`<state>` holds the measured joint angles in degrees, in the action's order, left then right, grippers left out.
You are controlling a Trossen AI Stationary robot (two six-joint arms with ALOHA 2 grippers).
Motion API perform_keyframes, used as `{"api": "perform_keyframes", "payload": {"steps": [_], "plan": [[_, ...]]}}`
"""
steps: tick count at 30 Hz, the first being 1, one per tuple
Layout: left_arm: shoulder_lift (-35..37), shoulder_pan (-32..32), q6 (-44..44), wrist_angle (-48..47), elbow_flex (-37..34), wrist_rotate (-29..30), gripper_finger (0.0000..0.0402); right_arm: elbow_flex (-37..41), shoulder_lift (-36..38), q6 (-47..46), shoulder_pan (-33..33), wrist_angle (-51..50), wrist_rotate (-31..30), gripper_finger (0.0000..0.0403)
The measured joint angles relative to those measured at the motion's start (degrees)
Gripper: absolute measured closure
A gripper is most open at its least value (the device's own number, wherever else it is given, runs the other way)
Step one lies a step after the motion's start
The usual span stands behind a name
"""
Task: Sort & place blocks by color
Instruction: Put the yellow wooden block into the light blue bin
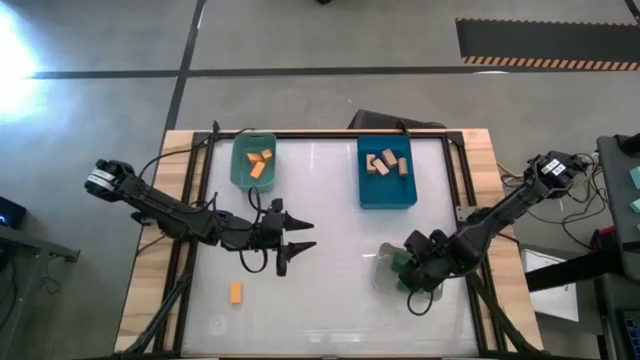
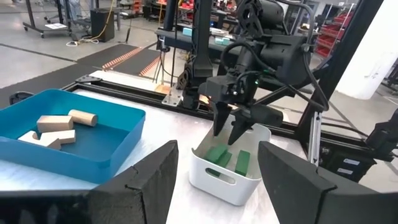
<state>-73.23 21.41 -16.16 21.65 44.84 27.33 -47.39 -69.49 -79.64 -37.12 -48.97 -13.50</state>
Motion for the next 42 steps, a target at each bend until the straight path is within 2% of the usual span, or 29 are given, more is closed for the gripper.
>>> {"api": "perform_keyframes", "payload": {"steps": [3,6,9,11,14,17,21,25,29,42], "plan": [[0.0,0.0,-2.5,-0.86,0.02,0.0,0.0195,-0.98,0.0,1.19,0.0,-0.2,0.0,0.019],[0.0,0.0,-9.51,-5.48,0.11,-0.02,0.0196,-3.1,0.0,3.46,0.0,-0.04,-1.21,0.0183],[0.04,0.02,-19.95,-13.73,0.13,-0.14,0.0199,-5.83,0.0,7.87,0.0,0.02,-6.06,0.0187],[0.04,0.02,-28.78,-22.97,0.62,-2.01,0.0202,-7.79,0.0,11.62,0.0,0.0,-10.04,0.0191],[-0.74,0.15,-44.34,-40.56,2.78,-9.76,0.0208,-10.83,0.0,17.46,0.02,0.03,-15.99,0.0198],[-2.79,2.4,-55.92,-55.94,3.74,-19.15,0.0216,-13.52,0.0,23.0,0.02,0.02,-21.18,0.0205],[-5.17,7.12,-67.63,-66.29,4.22,-27.72,0.0221,-15.93,0.0,29.02,0.02,0.23,-25.07,0.0212],[-7.1,11.64,-76.5,-69.26,4.22,-30.88,0.0222,-17.08,0.0,32.34,0.02,0.41,-25.84,0.0216],[-8.28,14.77,-82.47,-69.2,4.26,-31.35,0.0222,-16.68,0.0,33.07,0.02,0.46,-25.9,0.0219],[-13.42,19.81,-92.11,-68.28,4.31,-32.0,0.0222,-14.21,0.0,31.69,0.02,0.46,-25.53,0.0219]]}}
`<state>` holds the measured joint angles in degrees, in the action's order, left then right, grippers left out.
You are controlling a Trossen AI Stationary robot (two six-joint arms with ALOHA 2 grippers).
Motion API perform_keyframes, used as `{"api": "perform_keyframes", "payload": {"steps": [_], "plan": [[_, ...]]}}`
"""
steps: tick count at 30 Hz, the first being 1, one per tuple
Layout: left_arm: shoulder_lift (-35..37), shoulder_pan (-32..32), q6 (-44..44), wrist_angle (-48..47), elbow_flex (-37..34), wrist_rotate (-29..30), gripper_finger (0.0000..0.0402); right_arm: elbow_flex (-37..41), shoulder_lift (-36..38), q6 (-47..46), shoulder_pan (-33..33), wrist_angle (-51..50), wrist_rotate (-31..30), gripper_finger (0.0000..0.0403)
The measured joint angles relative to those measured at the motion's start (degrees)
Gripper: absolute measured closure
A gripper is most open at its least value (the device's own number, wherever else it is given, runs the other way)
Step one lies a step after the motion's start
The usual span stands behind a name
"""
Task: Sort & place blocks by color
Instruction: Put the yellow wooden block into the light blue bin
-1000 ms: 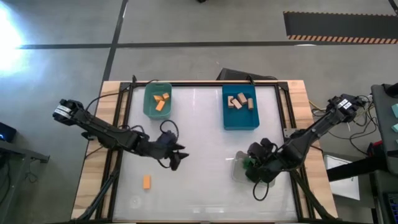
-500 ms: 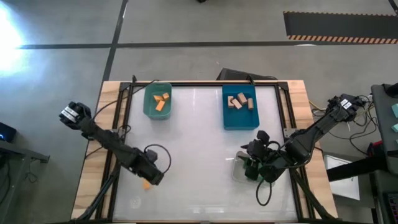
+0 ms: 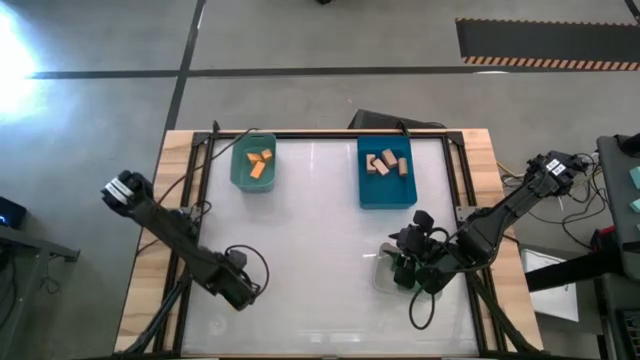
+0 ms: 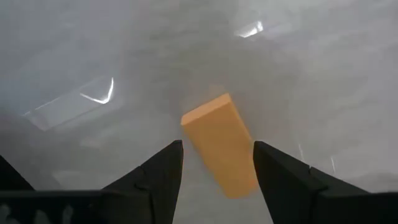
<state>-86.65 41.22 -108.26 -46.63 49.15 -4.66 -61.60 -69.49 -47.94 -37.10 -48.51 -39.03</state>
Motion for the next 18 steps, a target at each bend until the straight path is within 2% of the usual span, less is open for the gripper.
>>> {"api": "perform_keyframes", "payload": {"steps": [15,18], "plan": [[-4.96,0.54,0.85,4.63,0.07,-0.02,0.0223,0.0,0.0,0.13,0.0,0.42,0.0,0.022],[-5.62,0.54,1.87,5.0,0.2,-0.01,0.0239,0.0,0.0,0.14,0.0,0.43,0.02,0.022]]}}
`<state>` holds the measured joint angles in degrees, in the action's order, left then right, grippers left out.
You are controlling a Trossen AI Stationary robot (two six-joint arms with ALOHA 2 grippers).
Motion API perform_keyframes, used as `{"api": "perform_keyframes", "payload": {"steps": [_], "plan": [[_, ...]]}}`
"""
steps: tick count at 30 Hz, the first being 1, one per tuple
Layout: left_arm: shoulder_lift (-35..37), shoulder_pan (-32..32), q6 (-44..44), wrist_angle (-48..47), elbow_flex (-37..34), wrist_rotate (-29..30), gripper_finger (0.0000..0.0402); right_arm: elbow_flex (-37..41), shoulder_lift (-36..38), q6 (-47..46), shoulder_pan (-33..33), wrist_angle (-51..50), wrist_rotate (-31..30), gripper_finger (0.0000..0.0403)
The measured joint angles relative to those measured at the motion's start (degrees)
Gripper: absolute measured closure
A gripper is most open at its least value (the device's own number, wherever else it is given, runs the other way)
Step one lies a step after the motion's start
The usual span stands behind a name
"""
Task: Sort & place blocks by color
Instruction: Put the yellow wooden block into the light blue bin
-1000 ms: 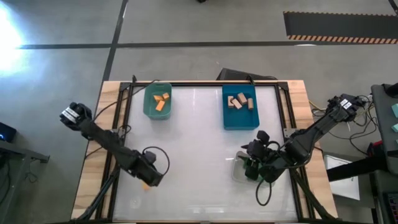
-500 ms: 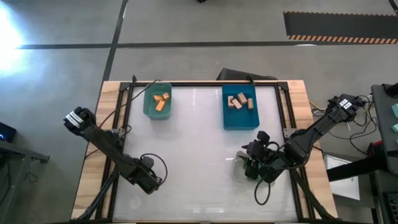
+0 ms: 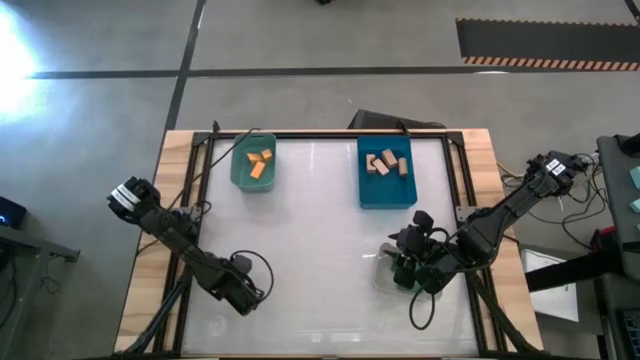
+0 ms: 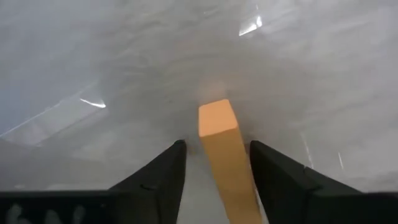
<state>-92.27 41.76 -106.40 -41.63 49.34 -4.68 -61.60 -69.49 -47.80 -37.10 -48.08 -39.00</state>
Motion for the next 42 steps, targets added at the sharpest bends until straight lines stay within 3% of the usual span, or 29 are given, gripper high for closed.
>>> {"api": "perform_keyframes", "payload": {"steps": [8,11,16,23,32,34,39,42], "plan": [[1.68,0.0,0.33,0.4,-0.26,0.51,0.0359,0.0,0.0,0.03,0.0,0.1,0.0,0.022],[3.88,-0.11,0.35,-0.56,-0.16,0.91,0.0358,0.0,0.0,0.06,0.0,0.12,0.0,0.022],[7.35,-1.98,2.18,-10.24,2.73,1.98,0.0358,0.0,0.0,0.49,0.0,0.14,0.02,0.022],[11.79,-11.22,17.12,-23.77,7.57,3.55,0.0358,0.0,0.0,0.91,0.0,0.16,0.05,0.022],[12.68,-30.84,57.15,-29.83,12.61,7.34,0.0358,0.0,0.0,1.28,-0.01,0.16,0.08,0.022],[12.68,-35.82,70.2,-29.91,13.7,8.23,0.0358,0.0,0.0,1.31,0.0,0.21,0.06,0.022],[12.68,-45.57,113.73,-29.33,16.86,8.72,0.0353,0.0,0.0,1.16,-0.01,0.4,0.04,0.022],[12.68,-51.57,129.96,-24.28,17.44,15.7,0.0345,0.0,0.0,0.27,0.0,0.42,0.02,0.022]]}}
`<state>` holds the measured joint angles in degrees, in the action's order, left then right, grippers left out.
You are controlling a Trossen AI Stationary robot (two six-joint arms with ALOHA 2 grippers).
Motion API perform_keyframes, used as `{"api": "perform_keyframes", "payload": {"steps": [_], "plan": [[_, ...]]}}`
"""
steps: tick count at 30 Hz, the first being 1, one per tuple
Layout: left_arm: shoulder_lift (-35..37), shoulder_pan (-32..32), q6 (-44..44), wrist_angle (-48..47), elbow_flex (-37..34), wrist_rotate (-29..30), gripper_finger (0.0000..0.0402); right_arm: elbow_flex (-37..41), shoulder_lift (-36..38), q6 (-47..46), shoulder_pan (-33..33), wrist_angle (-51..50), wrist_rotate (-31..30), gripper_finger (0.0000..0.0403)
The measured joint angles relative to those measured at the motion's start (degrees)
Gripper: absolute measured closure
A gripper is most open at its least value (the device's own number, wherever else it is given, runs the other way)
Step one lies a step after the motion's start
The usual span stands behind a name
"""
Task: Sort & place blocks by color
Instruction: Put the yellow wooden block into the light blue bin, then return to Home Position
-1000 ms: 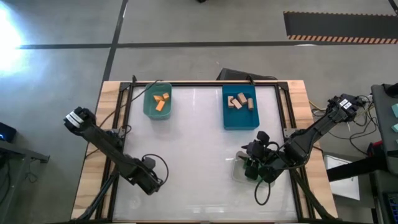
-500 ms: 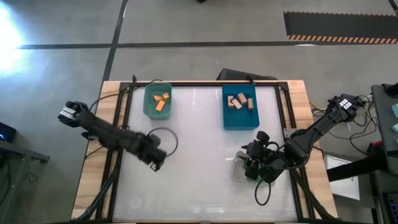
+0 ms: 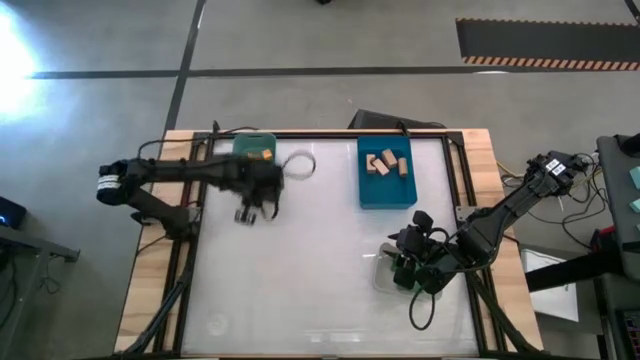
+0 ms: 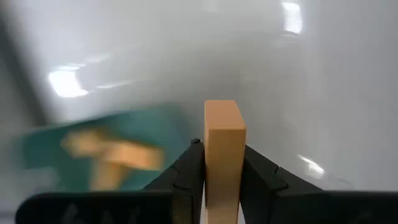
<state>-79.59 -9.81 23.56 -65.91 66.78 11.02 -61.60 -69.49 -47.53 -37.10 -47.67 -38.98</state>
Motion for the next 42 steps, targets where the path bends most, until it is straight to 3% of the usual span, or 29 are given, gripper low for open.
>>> {"api": "perform_keyframes", "payload": {"steps": [2,9,15,27,42], "plan": [[-0.25,-5.51,6.11,4.84,0.01,2.47,0.0344,0.0,0.0,-1.0,-0.01,-0.01,0.0,0.022],[-0.95,-22.87,20.2,11.02,-0.39,-1.7,0.0353,0.01,0.0,-2.35,0.0,0.11,-0.04,0.022],[-4.82,-31.17,26.34,13.74,-0.33,-2.19,0.0354,0.02,0.0,-2.38,0.0,0.18,-0.21,0.022],[-15.98,-37.26,30.87,20.46,0.11,-2.27,0.0354,0.02,0.0,-2.58,0.0,0.2,-1.57,0.022],[-16.77,-37.48,30.75,22.25,0.07,2.91,0.0317,0.02,0.0,-2.31,0.0,0.17,-1.57,0.022]]}}
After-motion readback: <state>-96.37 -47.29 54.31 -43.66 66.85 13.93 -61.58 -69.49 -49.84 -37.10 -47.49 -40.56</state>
